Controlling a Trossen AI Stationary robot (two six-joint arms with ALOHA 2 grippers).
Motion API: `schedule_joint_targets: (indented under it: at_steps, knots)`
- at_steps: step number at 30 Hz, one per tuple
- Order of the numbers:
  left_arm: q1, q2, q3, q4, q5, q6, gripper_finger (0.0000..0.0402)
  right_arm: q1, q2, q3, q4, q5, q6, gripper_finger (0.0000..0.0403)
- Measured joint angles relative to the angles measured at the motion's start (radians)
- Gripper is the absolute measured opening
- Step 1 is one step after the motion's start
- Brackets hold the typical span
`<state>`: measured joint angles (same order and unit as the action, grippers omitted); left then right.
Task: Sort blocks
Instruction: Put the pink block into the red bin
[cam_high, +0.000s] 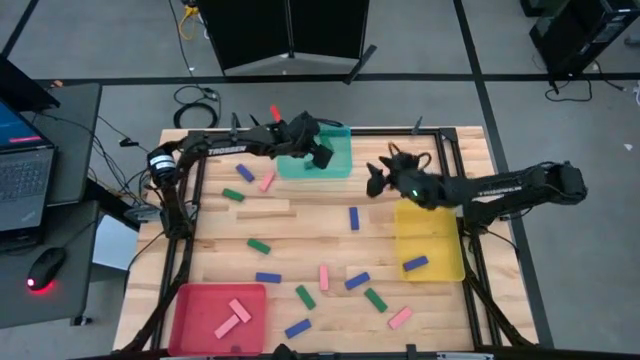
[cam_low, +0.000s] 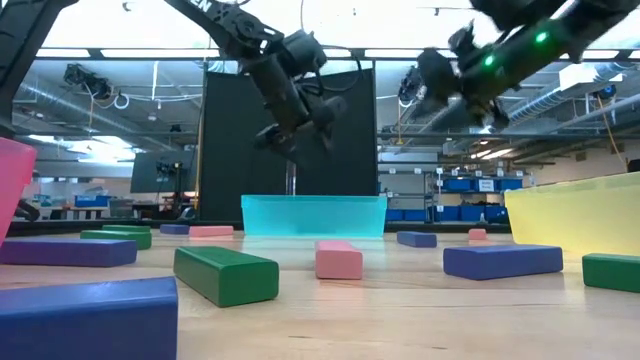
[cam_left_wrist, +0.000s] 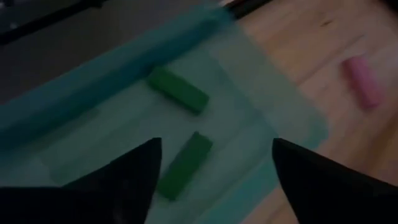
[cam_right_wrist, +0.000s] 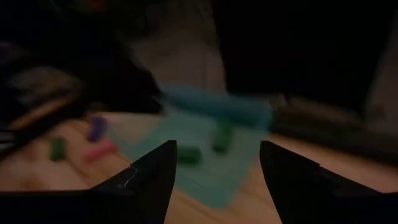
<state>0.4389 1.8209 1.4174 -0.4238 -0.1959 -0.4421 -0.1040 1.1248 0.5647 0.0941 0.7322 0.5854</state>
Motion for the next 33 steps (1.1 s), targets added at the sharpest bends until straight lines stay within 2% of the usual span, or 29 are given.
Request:
schedule_joint_targets:
  at_steps: [3, 7, 12, 16, 22, 26, 33]
  knots:
    - [-0.001, -0.032, 0.000, 0.009, 0.008, 0.012, 0.0340, -0.110, 0.003, 0.051, -0.224, -0.112, 0.096, 0.0243]
    - [-0.001, -0.093, 0.000, 0.004, 0.001, 0.020, 0.0343, -0.244, 0.002, 0.118, -0.478, -0.238, 0.161, 0.0243]
    - [-0.021, -0.185, 0.000, -0.019, -0.030, 0.043, 0.0330, -0.348, 0.055, 0.162, -0.574, -0.382, 0.168, 0.0246]
    - [-0.051, -0.252, 0.000, -0.082, -0.102, 0.050, 0.0321, -0.371, 0.146, 0.185, -0.587, -0.413, 0.164, 0.0246]
    - [-0.105, -0.328, 0.000, -0.178, -0.181, 0.064, 0.0313, -0.372, 0.299, 0.256, -0.710, -0.417, 0.204, 0.0256]
    - [-0.148, -0.380, 0.000, -0.254, -0.228, 0.073, 0.0312, -0.372, 0.361, 0.274, -0.738, -0.428, 0.270, 0.0287]
    - [-0.226, -0.497, -0.004, -0.337, -0.373, 0.100, 0.0312, -0.377, 0.430, 0.274, -0.748, -0.466, 0.379, 0.0347]
